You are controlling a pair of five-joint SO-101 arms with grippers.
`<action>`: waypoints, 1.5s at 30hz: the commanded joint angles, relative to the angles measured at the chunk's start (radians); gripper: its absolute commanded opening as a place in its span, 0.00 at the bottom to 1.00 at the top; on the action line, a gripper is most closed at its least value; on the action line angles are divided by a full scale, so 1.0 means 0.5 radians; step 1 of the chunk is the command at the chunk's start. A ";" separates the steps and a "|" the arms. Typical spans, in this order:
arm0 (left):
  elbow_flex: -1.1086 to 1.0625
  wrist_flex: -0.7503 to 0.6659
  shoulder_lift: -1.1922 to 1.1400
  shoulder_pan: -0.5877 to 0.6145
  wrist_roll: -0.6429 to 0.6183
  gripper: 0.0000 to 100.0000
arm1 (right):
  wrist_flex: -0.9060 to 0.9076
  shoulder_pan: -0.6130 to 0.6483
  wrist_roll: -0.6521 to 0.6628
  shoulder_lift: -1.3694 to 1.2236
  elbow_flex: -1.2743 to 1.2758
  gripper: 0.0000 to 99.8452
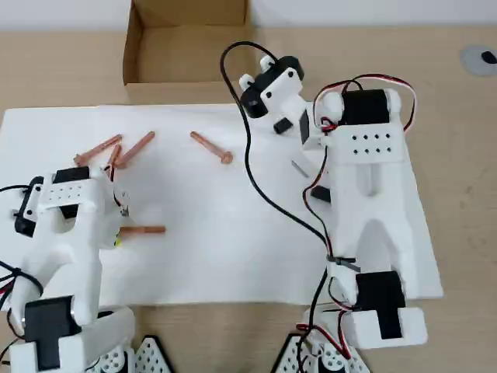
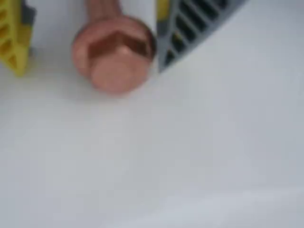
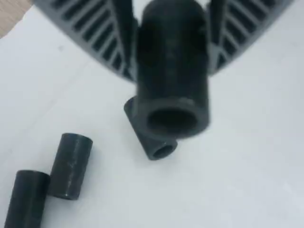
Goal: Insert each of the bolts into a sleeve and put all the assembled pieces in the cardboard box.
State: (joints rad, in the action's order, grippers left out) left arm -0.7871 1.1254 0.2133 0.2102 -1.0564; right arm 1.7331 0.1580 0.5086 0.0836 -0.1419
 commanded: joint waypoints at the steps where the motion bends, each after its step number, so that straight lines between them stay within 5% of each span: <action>1: -0.107 -0.184 0.002 -0.120 -0.003 0.20 | -0.018 0.026 0.000 0.023 -0.011 0.01; 6: -0.193 -0.285 0.002 -0.175 0.110 0.19 | -0.018 0.026 0.000 0.023 -0.011 0.01; 12: -0.187 -0.288 0.011 -0.163 0.120 0.00 | -0.018 0.023 0.000 0.023 -0.011 0.01; 19: -0.003 -0.230 0.017 -0.175 0.242 0.01 | -0.018 0.023 0.000 0.023 -0.011 0.01; 32: 1.353 0.847 0.017 -0.160 1.010 0.01 | -0.018 0.017 0.000 0.023 -0.008 0.01; 39: 1.777 0.850 0.017 -0.015 1.292 0.01 | -0.034 0.026 0.012 0.026 -0.032 0.01; 45: 2.209 0.669 0.020 0.012 1.292 0.01 | -0.092 0.259 0.187 0.241 -0.701 0.01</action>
State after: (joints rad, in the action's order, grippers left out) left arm 0.1626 1.4906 0.2071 0.2071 -0.4166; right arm 1.7085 0.2209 0.5485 0.1097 -0.2816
